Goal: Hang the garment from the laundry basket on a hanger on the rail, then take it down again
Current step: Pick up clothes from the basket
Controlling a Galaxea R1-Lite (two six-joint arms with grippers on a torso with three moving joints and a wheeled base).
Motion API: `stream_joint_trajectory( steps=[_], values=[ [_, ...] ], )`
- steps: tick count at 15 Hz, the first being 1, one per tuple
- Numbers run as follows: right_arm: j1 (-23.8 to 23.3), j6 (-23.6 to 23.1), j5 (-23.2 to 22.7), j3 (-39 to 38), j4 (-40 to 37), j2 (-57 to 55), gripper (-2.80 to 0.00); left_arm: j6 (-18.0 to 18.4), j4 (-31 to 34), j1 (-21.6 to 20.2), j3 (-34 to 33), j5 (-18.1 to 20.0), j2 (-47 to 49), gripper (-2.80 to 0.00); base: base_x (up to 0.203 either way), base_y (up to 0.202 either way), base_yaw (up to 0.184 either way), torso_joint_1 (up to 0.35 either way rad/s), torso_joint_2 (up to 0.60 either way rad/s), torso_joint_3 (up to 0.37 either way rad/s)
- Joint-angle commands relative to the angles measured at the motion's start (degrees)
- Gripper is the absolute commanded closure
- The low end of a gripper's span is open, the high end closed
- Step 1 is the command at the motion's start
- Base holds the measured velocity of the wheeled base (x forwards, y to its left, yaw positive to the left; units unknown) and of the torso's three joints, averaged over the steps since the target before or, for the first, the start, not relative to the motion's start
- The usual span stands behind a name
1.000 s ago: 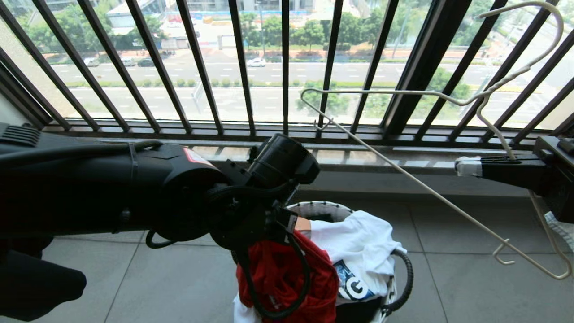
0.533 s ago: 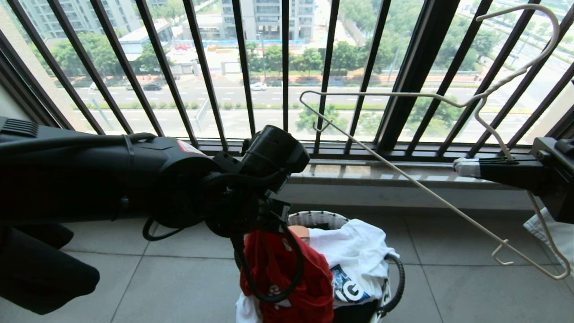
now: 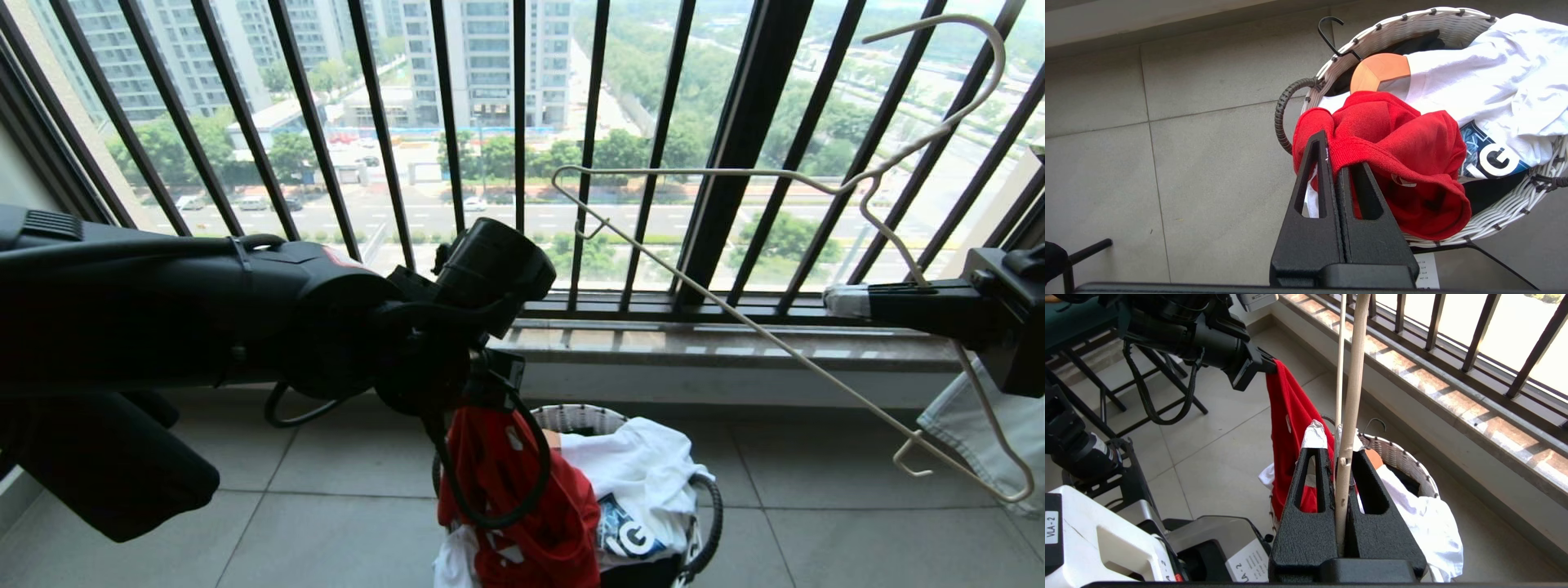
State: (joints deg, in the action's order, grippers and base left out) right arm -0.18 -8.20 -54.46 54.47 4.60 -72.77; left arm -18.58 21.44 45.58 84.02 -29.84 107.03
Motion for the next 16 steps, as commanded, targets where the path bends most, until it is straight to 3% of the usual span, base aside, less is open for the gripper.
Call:
stream_joint_trajectory(
  steps=[1, 13, 16],
  values=[
    [-0.08, -0.06, -0.3, 0.02, 0.06, -0.23, 0.0, -0.14, 0.09, -0.14, 0.09, -0.22, 0.75, 0.0, 0.0, 0.0, 0.0, -0.002, 0.0, 0.203],
    [-0.26, -0.06, -0.3, 0.2, 0.06, -0.71, 0.0, 0.03, -1.05, -0.93, 0.16, -0.22, 1.25, 0.0, 0.0, 0.0, 0.0, 0.001, 0.0, 0.203],
    [-0.26, -0.06, -0.3, 0.2, 0.06, -0.71, 0.0, 0.03, -1.05, -0.89, 0.09, -0.26, 1.3, 0.0, 0.0, 0.0, 0.0, 0.005, -0.03, 0.02]
  ],
)
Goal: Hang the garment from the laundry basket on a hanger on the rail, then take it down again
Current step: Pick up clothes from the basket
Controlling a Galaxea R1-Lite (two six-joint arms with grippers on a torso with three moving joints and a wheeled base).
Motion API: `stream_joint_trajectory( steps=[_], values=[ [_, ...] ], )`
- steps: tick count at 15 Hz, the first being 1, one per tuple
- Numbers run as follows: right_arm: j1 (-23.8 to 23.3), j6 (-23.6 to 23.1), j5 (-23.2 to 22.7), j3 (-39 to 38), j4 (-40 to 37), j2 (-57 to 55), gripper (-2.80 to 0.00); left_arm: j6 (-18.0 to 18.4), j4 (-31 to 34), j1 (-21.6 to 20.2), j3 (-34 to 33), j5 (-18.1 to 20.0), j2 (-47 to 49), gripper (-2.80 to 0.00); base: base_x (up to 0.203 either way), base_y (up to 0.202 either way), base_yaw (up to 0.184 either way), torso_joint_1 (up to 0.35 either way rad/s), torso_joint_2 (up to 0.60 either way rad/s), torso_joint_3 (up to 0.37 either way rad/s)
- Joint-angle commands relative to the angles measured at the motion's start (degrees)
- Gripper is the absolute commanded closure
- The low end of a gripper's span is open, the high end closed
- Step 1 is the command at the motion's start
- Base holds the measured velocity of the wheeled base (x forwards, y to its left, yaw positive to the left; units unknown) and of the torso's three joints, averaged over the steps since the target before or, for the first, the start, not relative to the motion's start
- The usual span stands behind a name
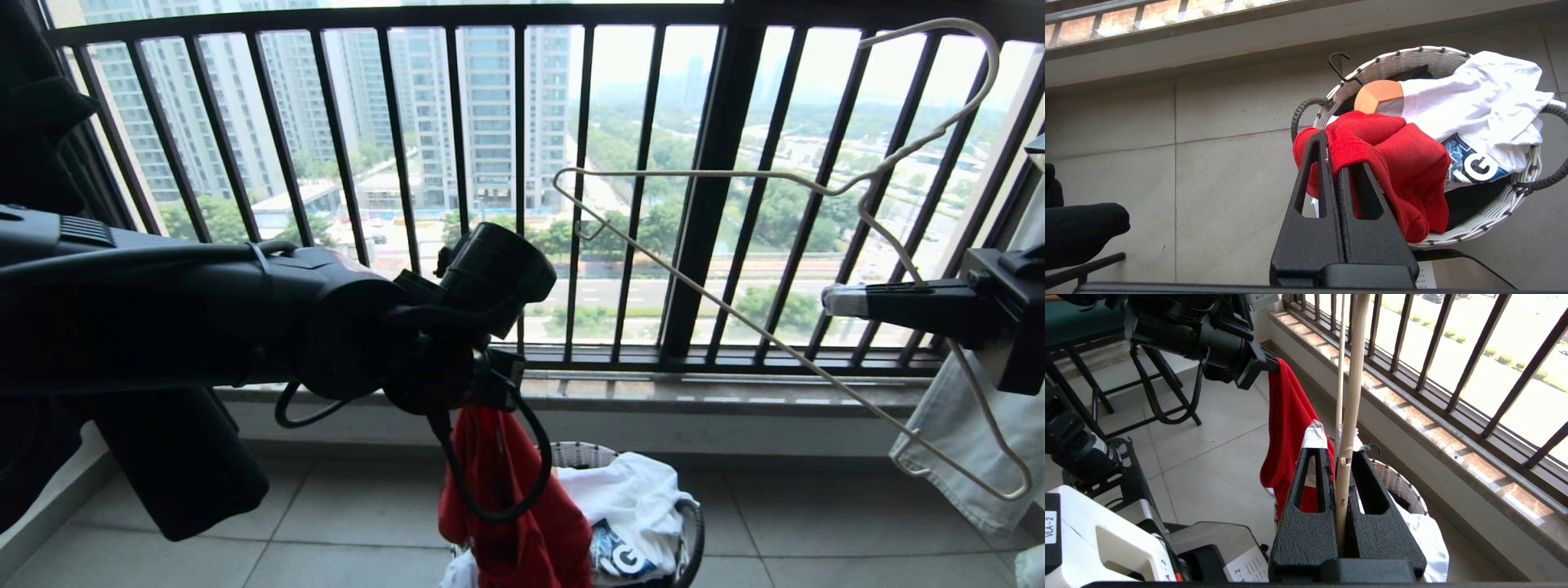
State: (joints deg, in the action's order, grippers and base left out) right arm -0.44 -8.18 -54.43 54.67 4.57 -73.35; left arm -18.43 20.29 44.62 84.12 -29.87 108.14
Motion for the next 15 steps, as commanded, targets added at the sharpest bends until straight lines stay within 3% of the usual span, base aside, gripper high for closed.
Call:
stream_joint_trajectory(
  steps=[1, 4, 7, 9, 12, 15],
  values=[
    [0.0, -0.08, -0.32, -0.01, 0.09, -0.13, 0.0, -0.12, 0.11, 0.12, -0.36, -0.19, 0.05, 0.0, 0.0, 0.0, 0.0, 0.007, 0.02, 0.104],
    [0.0, -0.17, -0.22, 0.08, 0.09, -0.71, 0.0, -0.29, 0.07, -0.14, -0.43, -0.1, -0.47, 0.0, 0.0, 0.0, 0.0, 0.0, 0.01, 0.034],
    [-0.76, -0.24, 4.07, 1.59, -0.12, -2.76, 0.0, -0.2, -0.45, -2.66, 0.3, -0.1, -1.59, 0.0, 0.0, 0.0, 0.0, 0.0, 0.0, 0.0],
    [-1.03, -0.65, 5.7, 3.27, -4.58, -3.61, 0.0, -0.11, -0.51, -3.66, 0.43, -0.1, -1.97, 0.0, 0.0, 0.0, 0.0, 0.0, 0.0, 0.0],
    [-1.06, -6.55, 6.5, 4.95, -12.27, -5.02, 0.0, -0.2, -0.51, -4.65, 1.26, -0.1, -1.97, 0.0, 0.0, 0.0, 0.0, 0.0, 0.0, 0.0],
    [-0.39, -10.63, 8.33, 4.65, -15.01, -5.92, 0.0, -0.38, -0.51, -6.38, 2.53, -0.1, -2.41, 0.0, 0.0, 0.0, 0.0, 0.0, 0.0, 0.0]
  ],
)
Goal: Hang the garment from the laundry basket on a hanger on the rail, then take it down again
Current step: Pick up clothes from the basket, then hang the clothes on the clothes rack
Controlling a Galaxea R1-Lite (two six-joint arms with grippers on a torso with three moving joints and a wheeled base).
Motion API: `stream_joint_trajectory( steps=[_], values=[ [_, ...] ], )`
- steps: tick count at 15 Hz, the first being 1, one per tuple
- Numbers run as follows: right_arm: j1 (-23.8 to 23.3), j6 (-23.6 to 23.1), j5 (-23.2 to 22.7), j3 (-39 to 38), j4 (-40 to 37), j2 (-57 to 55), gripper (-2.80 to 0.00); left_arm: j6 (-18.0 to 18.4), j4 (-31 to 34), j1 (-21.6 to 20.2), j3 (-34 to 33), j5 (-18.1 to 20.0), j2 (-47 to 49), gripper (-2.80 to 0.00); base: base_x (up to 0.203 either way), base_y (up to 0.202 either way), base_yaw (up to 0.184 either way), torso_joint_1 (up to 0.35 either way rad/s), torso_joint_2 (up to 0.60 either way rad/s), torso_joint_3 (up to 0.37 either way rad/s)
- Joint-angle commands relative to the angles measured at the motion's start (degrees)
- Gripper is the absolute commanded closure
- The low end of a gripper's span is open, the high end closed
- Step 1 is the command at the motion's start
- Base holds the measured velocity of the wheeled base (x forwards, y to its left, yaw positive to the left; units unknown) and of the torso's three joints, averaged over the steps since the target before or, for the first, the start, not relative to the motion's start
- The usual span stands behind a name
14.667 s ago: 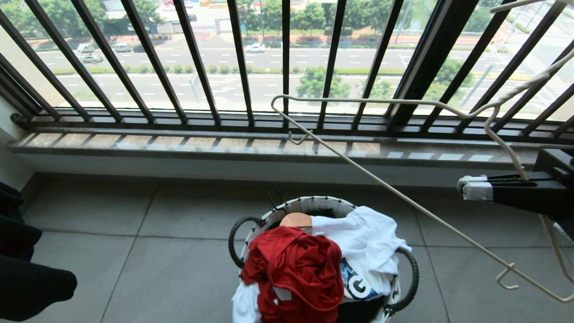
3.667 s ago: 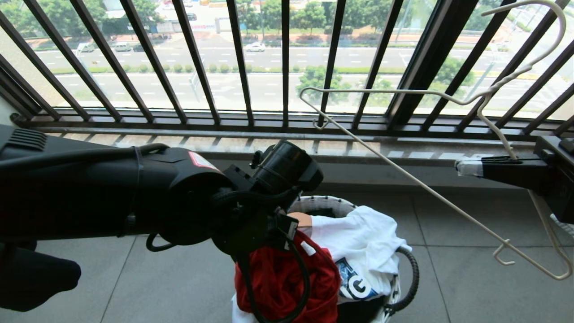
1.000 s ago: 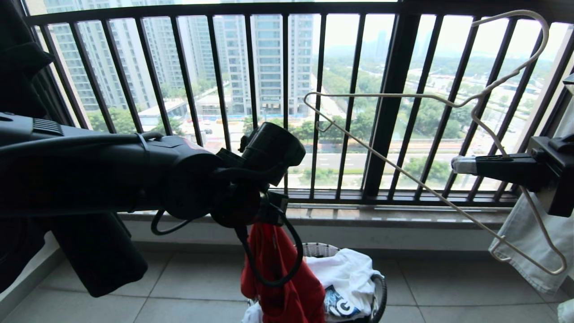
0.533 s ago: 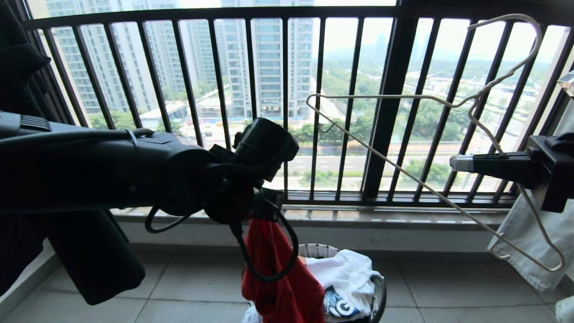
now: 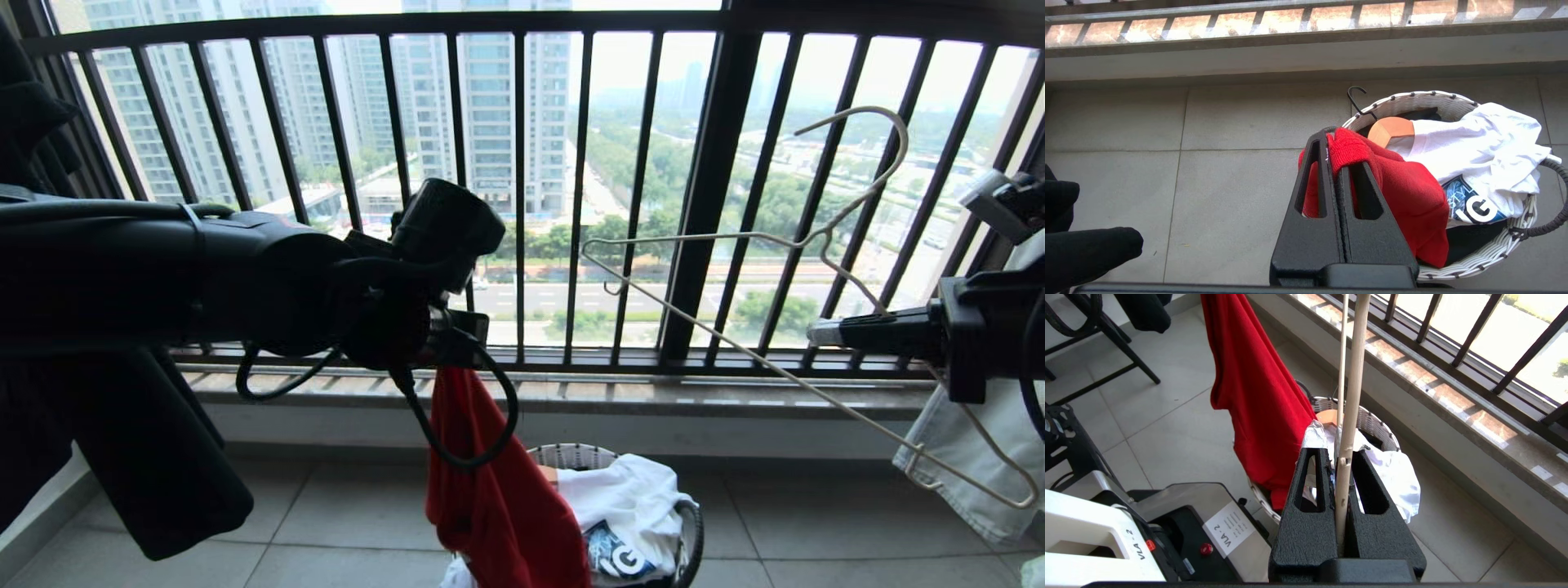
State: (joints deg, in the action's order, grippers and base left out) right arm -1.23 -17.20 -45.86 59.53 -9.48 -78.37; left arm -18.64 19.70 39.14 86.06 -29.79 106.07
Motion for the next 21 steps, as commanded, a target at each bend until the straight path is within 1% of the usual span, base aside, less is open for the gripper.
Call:
stream_joint_trajectory(
  steps=[1, 4, 6, 10, 12, 13, 15, 17, 19, 21],
  values=[
    [1.01, -3.7, -0.2, -0.69, -2.99, -0.55, 0.0, -0.17, 0.07, -1.31, 0.99, -0.26, -0.28, 0.0, 0.0, 0.0, 0.0, 0.0, 0.0, 0.0],
    [4.39, -4.93, -0.11, -1.43, -5.07, -0.74, 0.0, -0.08, -1.04, -2.6, 1.38, -0.35, -0.07, 0.0, 0.0, 0.0, 0.0, 0.0, 0.0, 0.0],
    [8.39, -4.95, -0.11, -2.6, -5.03, -1.89, 0.0, 0.09, -4.0, -3.1, 1.21, -0.35, 0.27, 0.0, 0.0, 0.0, 0.0, 0.0, 0.0, 0.0],
    [15.45, -4.82, -0.01, -4.39, -5.02, -2.71, 0.0, 0.1, -4.06, -3.1, 0.86, -0.35, 0.15, 0.0, 0.0, 0.0, 0.0, 0.0, 0.0, 0.0],
    [18.31, -4.24, -0.09, -4.75, -5.09, -3.51, 0.0, 0.1, -4.06, -3.1, 0.77, -0.35, 0.19, 0.0, 0.0, 0.0, 0.0, 0.0, 0.0, 0.0],
    [19.19, -3.22, -0.1, -4.77, -5.03, -4.11, 0.0, 0.1, -4.06, -3.1, 0.77, -0.35, 0.19, 0.0, 0.0, 0.0, 0.0, 0.0, 0.0, 0.0],
    [21.26, 0.12, -0.19, -4.57, -4.57, -5.15, 0.0, 0.1, -4.06, -3.02, 0.77, -0.35, 0.15, 0.0, 0.0, 0.0, 0.0, 0.0, 0.0, 0.0],
    [22.6, 4.14, -0.24, -4.51, -1.97, -6.0, 0.0, 0.1, -4.06, -2.93, 0.6, -0.35, 0.01, 0.0, 0.0, 0.0, 0.0, 0.0, 0.0, 0.0],
    [22.82, 11.88, -0.21, -4.43, 3.22, -6.3, 0.0, 0.49, -3.88, -2.76, -0.01, -0.32, -0.43, 0.0, 0.0, 0.0, 0.0, 0.0, 0.0, 0.0],
    [22.79, 17.62, -0.05, -4.49, 8.9, -7.18, 0.0, 0.71, -3.97, -2.67, -0.1, -0.35, -0.87, 0.0, 0.0, 0.0, 0.0, 0.0, 0.0, 0.0]
  ],
)
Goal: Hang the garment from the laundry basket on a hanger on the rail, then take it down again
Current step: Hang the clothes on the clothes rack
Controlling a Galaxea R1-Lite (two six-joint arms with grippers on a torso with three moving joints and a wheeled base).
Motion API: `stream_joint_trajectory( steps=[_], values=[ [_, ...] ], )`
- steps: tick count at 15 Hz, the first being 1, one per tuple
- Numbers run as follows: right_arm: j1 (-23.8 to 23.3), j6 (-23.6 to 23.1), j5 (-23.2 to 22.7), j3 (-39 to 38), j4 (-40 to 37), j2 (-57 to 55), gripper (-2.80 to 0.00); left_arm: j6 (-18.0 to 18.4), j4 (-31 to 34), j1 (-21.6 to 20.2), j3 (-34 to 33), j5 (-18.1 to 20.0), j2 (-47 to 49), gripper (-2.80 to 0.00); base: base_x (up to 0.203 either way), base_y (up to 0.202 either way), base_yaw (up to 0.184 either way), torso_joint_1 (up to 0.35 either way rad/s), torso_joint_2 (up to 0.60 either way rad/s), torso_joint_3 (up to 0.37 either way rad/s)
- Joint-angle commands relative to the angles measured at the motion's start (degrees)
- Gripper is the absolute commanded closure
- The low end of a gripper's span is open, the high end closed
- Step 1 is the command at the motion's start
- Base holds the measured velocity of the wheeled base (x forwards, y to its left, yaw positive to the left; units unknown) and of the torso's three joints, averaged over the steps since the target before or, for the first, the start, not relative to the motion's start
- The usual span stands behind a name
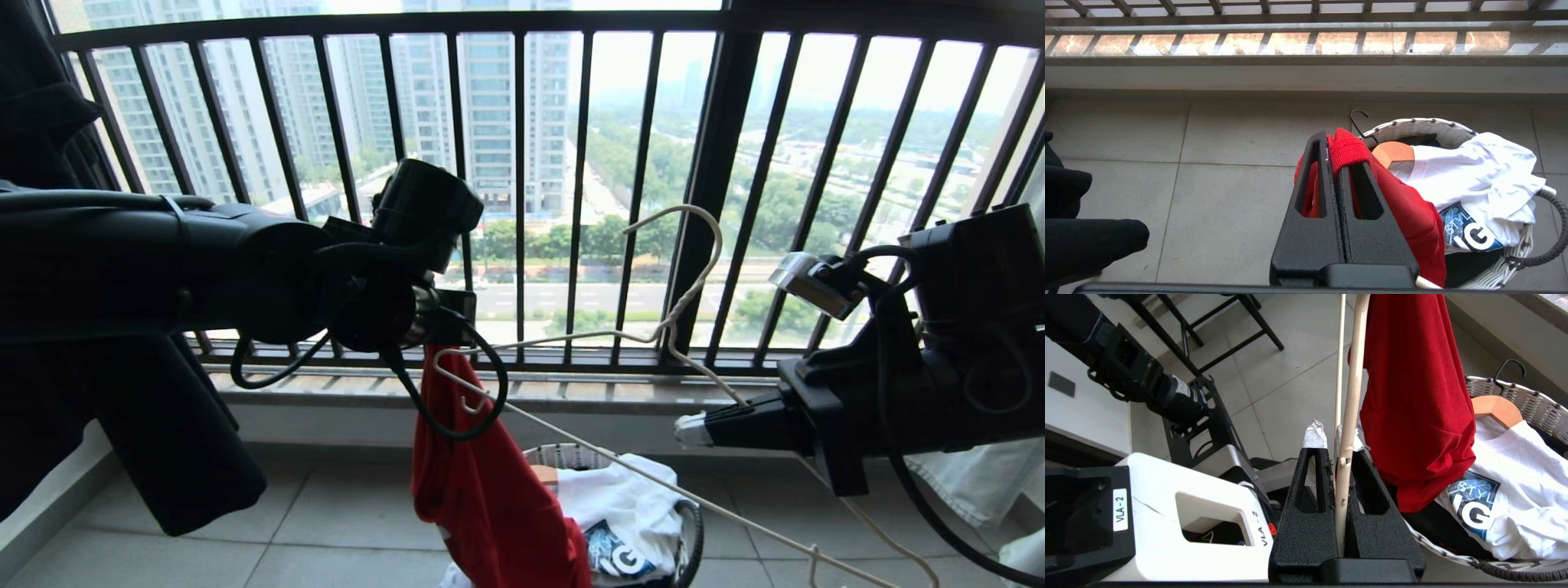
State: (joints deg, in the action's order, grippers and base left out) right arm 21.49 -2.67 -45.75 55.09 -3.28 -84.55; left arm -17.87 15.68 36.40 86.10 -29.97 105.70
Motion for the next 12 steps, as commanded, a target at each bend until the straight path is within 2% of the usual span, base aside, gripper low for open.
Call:
stream_joint_trajectory(
  steps=[1, 8, 12],
  values=[
    [0.04, 4.09, 0.04, 0.02, 3.74, -1.5, 0.0, -0.06, 0.06, 0.07, -0.15, -0.17, -0.58, 0.0, 0.0, 0.0, 0.0, 0.0, 0.0, 0.0],
    [0.07, 4.51, 0.04, 0.16, 4.07, -3.31, 0.0, -0.41, -0.03, 1.3, -0.23, -0.09, -1.55, 0.0, 0.0, 0.0, 0.0, 0.0, 0.0, 0.0],
    [-0.13, 4.42, 2.88, 0.55, 4.26, -3.76, 0.0, -0.18, -0.02, 1.3, -0.54, -0.09, -2.52, 0.0, 0.0, 0.0, 0.0, 0.0, 0.0, 0.0]
  ],
)
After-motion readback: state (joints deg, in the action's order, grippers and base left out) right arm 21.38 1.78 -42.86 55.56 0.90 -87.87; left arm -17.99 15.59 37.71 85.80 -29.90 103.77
